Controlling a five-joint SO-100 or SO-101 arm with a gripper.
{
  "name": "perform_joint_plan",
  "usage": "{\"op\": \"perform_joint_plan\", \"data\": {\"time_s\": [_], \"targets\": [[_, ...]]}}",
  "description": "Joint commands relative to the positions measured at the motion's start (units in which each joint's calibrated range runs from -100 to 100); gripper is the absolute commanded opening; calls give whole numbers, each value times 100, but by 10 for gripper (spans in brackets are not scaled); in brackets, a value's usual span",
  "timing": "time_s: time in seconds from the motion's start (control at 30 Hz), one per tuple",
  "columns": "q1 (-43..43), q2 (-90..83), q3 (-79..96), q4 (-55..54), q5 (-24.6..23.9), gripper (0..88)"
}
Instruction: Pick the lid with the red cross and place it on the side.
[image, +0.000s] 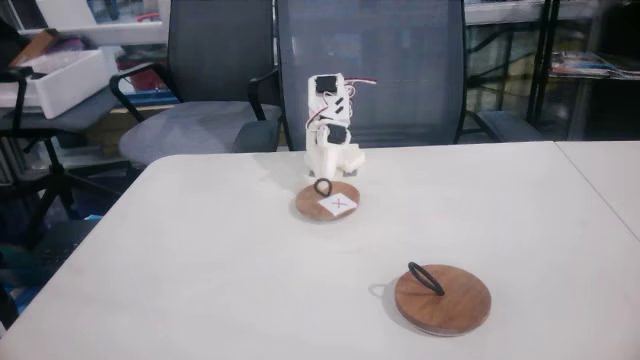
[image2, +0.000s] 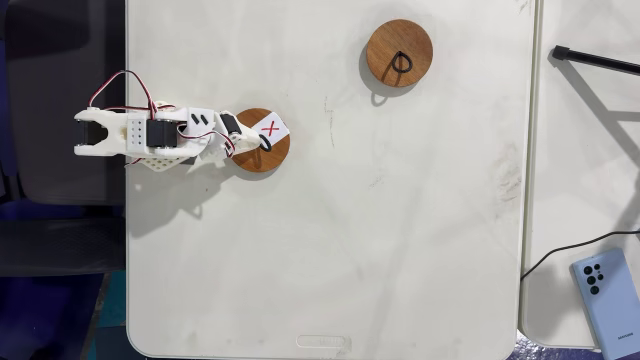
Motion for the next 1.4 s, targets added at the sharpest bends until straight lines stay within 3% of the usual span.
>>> {"op": "perform_joint_plan", "data": {"time_s": [0.0,0.37,0.63,0.93,1.13,1.37], "targets": [[22,-109,-1627,-72,-42,15],[22,-109,-530,-149,-37,15],[14,-109,-2180,-81,-42,15],[29,-109,-2479,-55,-67,17],[157,-58,-3104,-38,-536,19],[254,683,-4428,406,-609,20]]}}
